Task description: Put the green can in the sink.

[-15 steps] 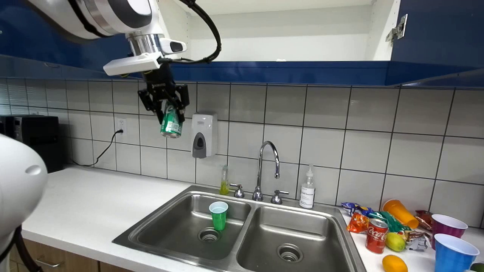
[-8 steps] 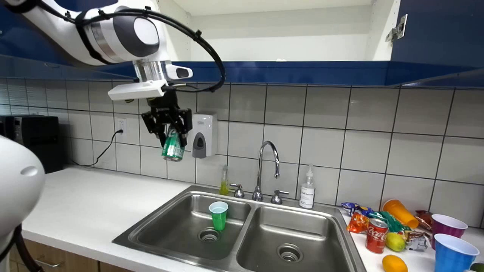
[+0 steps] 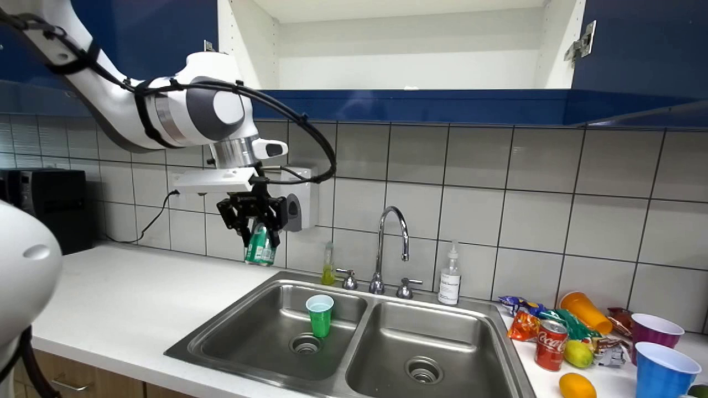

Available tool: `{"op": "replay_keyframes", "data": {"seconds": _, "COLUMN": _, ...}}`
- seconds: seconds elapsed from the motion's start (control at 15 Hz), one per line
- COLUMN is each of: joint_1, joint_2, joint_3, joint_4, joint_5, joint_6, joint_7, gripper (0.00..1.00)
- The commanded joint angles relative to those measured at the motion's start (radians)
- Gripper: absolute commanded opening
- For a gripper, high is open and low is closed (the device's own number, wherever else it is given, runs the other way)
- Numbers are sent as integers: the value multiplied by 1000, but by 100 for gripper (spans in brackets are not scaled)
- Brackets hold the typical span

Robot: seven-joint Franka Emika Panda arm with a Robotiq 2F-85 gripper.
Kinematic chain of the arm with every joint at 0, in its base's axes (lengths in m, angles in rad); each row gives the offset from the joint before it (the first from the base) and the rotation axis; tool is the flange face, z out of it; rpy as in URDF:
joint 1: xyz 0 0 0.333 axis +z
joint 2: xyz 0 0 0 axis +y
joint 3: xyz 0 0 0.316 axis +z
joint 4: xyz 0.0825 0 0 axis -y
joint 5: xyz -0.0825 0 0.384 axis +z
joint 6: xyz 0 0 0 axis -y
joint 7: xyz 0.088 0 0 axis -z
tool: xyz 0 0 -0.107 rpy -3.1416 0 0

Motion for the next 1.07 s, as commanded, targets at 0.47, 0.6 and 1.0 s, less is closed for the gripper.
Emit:
{"op": "replay_keyframes", "data": {"seconds": 0.47, "joint_1": -109, "joint_2": 322, "joint_3": 50, "joint_4": 16, "joint_5": -117, "joint_6": 367, "joint_7": 28, "gripper": 39}}
{"op": "replay_keyframes", "data": {"seconds": 0.6, "joint_1": -122, "joint_2": 370, "joint_3": 52, "joint_4": 25, "joint_5": -146, "joint_6": 401, "joint_7": 37, "gripper": 39}}
{"op": "replay_keyframes", "data": {"seconds": 1.0, "joint_1": -97, "joint_2": 395, "joint_3": 23, "joint_4": 17, "joint_5": -137, "joint_6": 404, "joint_7": 26, "gripper": 64}}
